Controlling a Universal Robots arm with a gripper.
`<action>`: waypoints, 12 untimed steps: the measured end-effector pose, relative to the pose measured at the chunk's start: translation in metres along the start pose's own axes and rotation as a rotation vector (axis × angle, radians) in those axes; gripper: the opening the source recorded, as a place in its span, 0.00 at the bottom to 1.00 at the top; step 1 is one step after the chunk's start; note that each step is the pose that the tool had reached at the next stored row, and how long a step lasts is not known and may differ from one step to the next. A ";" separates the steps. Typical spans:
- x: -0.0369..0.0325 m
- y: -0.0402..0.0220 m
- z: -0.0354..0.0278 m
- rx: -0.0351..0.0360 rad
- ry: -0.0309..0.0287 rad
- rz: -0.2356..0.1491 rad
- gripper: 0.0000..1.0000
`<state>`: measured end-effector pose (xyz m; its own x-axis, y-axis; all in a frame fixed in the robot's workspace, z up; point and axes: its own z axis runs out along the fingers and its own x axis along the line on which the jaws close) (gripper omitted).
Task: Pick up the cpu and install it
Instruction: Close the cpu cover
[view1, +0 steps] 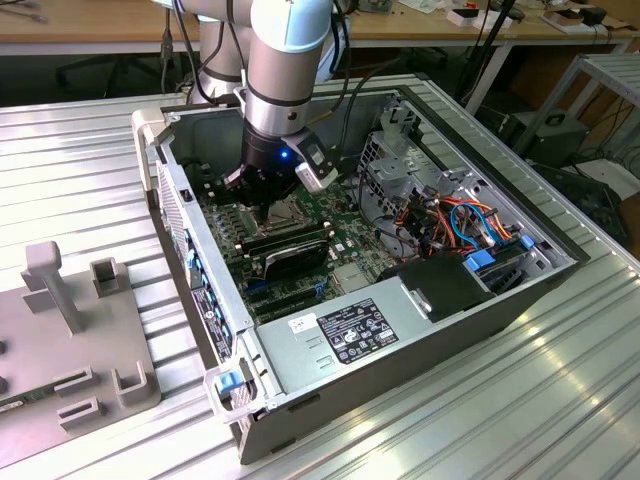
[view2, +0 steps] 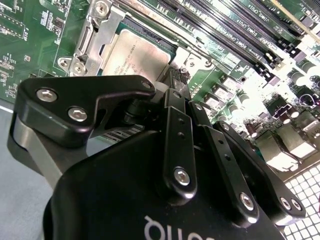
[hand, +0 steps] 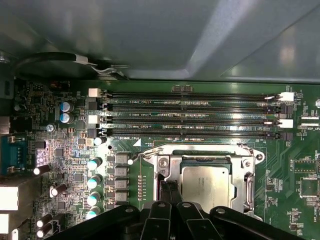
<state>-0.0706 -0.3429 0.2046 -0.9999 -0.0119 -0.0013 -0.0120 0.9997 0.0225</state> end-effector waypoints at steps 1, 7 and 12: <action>0.0000 0.0000 0.0003 0.0002 0.0001 0.000 0.11; 0.0000 0.0000 0.0007 0.0000 -0.0001 0.000 0.11; -0.0001 0.0003 -0.0018 0.0034 -0.0008 0.000 0.11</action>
<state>-0.0705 -0.3427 0.2064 -0.9999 -0.0119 -0.0021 -0.0119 0.9997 0.0191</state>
